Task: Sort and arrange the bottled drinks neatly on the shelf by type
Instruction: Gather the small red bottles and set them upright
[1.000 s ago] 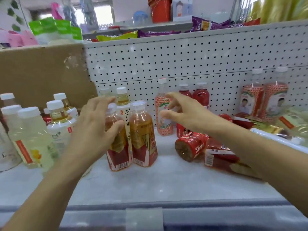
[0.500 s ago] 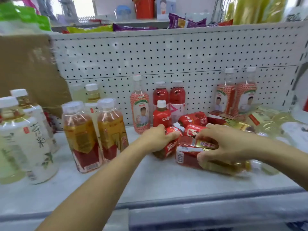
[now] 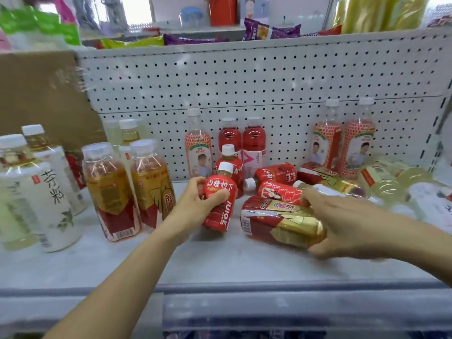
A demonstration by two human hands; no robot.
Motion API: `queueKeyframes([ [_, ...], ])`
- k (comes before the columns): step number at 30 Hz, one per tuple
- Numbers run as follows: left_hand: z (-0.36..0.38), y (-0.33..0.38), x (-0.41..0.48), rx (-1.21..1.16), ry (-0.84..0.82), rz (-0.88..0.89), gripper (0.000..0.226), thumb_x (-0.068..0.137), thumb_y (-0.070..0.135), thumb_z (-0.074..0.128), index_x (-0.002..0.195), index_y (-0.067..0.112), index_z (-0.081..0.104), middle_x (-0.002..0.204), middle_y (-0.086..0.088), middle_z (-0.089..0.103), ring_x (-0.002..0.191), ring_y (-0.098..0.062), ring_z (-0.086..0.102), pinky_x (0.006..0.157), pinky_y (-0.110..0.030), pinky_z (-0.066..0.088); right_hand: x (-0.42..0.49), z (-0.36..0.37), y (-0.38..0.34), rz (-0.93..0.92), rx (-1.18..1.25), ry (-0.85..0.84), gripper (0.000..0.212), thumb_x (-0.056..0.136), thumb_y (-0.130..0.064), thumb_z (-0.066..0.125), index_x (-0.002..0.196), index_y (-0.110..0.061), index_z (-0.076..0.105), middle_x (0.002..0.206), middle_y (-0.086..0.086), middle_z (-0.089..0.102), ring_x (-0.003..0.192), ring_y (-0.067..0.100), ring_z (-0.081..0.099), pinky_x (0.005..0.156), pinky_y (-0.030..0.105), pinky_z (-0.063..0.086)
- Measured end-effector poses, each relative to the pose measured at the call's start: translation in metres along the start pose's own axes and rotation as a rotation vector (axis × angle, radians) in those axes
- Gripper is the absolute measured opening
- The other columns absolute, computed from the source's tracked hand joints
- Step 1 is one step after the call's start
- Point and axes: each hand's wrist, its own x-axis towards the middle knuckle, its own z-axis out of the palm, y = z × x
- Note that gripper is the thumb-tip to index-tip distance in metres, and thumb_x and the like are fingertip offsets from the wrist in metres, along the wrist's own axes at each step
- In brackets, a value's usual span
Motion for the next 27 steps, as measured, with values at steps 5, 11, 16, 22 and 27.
queueKeyframes([
  [5, 0.000, -0.012, -0.014, 0.236, 0.199, 0.272, 0.092, 0.072, 0.030, 0.087, 0.146, 0.035, 0.032, 0.126, 0.006, 0.050, 0.112, -0.012, 0.056, 0.096, -0.029, 0.046, 0.001, -0.057, 0.001, -0.016, -0.053, 0.043, 0.069, 0.059, -0.077, 0.071, 0.109, -0.040, 0.040, 0.087, -0.019, 0.054, 0.074, -0.001, 0.053, 0.058, 0.020, 0.043],
  [11, 0.008, -0.012, -0.007, 0.255, 0.263, 0.241, 0.084, 0.083, 0.026, 0.079, 0.148, 0.034, 0.028, 0.129, 0.004, 0.039, 0.116, -0.013, 0.046, 0.097, -0.028, 0.036, 0.027, -0.081, -0.006, -0.091, 0.318, 0.168, 0.063, 0.053, -0.058, 0.086, 0.103, -0.033, 0.056, 0.084, -0.018, 0.060, 0.067, -0.003, 0.059, 0.051, 0.020, 0.044],
  [16, 0.018, 0.001, -0.021, 0.310, 0.422, 0.344, 0.063, 0.099, 0.032, 0.058, 0.152, 0.024, 0.025, 0.147, 0.001, 0.035, 0.131, -0.013, 0.042, 0.102, -0.025, 0.034, 0.050, -0.070, -0.022, -0.185, 0.568, 0.233, 0.051, 0.062, -0.046, 0.087, 0.097, -0.030, 0.055, 0.082, -0.010, 0.067, 0.063, -0.002, 0.063, 0.053, 0.018, 0.051],
  [22, 0.035, 0.013, -0.053, 0.266, 0.170, 0.467, 0.109, 0.075, 0.058, 0.075, 0.156, 0.039, 0.006, 0.159, 0.014, 0.031, 0.141, -0.003, 0.035, 0.113, -0.027, 0.035, 0.077, -0.062, -0.049, -0.270, 0.707, 0.264, 0.050, 0.068, -0.052, 0.083, 0.103, -0.028, 0.056, 0.086, -0.008, 0.068, 0.074, 0.006, 0.064, 0.058, 0.024, 0.050],
  [27, 0.037, 0.010, -0.041, 0.425, 0.359, 0.470, 0.112, 0.076, 0.035, 0.081, 0.156, 0.030, 0.003, 0.153, 0.003, 0.036, 0.136, -0.017, 0.042, 0.108, -0.037, 0.044, 0.086, -0.048, -0.039, -0.212, 0.888, 0.165, 0.063, 0.077, -0.055, 0.075, 0.124, -0.023, 0.050, 0.101, -0.005, 0.064, 0.083, 0.010, 0.069, 0.074, 0.032, 0.061],
])
